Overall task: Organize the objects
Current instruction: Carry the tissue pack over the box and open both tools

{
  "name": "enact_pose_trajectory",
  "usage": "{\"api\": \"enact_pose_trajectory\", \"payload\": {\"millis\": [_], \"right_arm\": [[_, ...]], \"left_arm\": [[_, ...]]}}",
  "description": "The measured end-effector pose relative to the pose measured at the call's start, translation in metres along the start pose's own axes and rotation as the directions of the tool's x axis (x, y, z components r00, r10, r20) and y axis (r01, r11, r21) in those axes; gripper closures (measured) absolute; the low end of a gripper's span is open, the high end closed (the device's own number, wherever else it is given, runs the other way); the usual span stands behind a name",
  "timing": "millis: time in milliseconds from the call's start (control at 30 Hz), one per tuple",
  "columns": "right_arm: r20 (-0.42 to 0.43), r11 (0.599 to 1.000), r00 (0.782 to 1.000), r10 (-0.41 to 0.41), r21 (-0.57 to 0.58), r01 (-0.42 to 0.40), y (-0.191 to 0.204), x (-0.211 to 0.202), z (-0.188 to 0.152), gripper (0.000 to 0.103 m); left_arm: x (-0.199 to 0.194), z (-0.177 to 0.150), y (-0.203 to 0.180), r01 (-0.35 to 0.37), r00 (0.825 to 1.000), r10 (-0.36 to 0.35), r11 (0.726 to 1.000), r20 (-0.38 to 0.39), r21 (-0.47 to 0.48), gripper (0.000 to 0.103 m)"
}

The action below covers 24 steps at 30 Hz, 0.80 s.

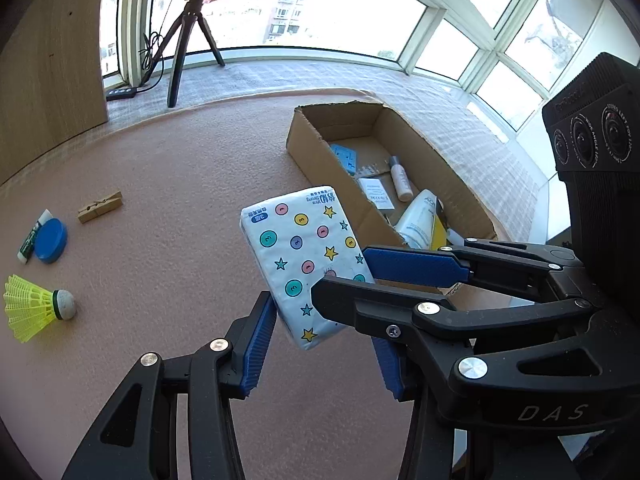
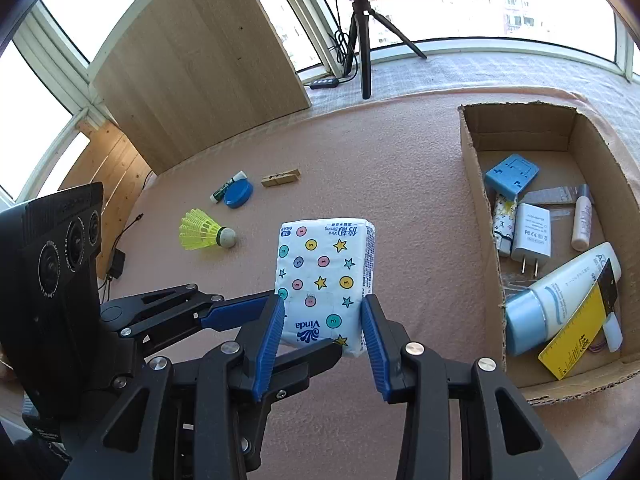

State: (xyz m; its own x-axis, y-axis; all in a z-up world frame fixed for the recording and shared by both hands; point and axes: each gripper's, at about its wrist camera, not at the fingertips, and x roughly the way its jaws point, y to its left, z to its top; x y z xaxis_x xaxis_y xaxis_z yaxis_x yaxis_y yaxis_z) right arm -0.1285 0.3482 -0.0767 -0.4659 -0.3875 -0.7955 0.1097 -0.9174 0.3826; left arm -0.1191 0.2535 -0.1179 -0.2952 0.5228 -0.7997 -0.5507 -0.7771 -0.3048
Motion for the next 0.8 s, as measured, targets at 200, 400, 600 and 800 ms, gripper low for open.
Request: {"api": "enact_pose_trajectory", "payload": {"millis": [200, 400, 600, 800], "right_arm": [[0.065, 0.999, 0.997, -0.043, 0.016, 0.042, -0.034, -0.027, 0.025, 0.066], [0.097, 0.995, 0.991, -0.096, 0.045, 0.092, -0.075, -0.043, 0.041, 0.066], [0.107, 0.988, 0.984, -0.140, 0.076, 0.132, -0.111, -0.051, 0.049, 0.066], [0.108, 0.983, 0.982, -0.157, 0.113, 0.145, -0.136, -0.054, 0.050, 0.066]], "left_arm": [[0.026, 0.046, -0.038, 0.026, 0.999, -0.027, 0.998, 0.030, 0.052, 0.052], [0.058, 0.077, -0.072, 0.047, 0.998, -0.050, 0.995, 0.031, 0.091, 0.052], [0.089, 0.095, -0.097, 0.059, 0.998, -0.062, 0.991, 0.016, 0.116, 0.053], [0.107, 0.103, -0.114, 0.063, 0.998, -0.064, 0.989, -0.001, 0.135, 0.053]]}}
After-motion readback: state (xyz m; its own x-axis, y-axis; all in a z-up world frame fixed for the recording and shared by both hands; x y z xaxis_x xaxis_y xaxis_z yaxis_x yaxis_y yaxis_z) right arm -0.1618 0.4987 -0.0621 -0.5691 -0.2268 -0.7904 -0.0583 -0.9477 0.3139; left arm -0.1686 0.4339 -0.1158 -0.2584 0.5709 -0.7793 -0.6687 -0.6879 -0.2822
